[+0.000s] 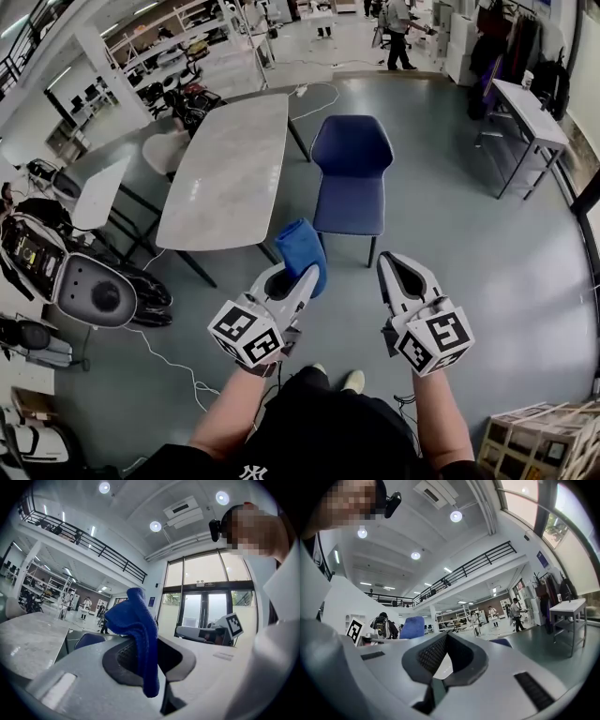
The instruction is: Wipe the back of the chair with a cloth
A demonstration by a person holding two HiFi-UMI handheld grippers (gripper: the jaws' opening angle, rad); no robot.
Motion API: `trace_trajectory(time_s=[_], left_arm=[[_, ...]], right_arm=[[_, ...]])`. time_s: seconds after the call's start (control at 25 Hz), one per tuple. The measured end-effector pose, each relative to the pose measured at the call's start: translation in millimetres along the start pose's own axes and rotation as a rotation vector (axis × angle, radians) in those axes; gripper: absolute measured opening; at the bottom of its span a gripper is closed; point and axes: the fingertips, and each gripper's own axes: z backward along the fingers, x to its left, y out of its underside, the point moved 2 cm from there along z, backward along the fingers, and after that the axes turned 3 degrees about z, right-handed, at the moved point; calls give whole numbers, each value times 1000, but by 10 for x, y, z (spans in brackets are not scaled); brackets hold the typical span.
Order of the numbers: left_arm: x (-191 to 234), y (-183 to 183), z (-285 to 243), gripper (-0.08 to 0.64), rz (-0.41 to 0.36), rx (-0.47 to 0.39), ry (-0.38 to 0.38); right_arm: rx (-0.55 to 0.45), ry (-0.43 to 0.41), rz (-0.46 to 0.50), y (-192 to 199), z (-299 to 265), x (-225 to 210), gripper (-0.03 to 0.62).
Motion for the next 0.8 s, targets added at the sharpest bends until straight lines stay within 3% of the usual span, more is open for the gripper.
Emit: trace_trajectory(time_s=[0.4,0.8], left_arm=[[236,25,-449,61,31,4,15],[1331,17,-1236,61,70,21,47]], right_arm=[[19,13,1,22,-217,-376,14],[90,48,1,214,-1397,-919,14]])
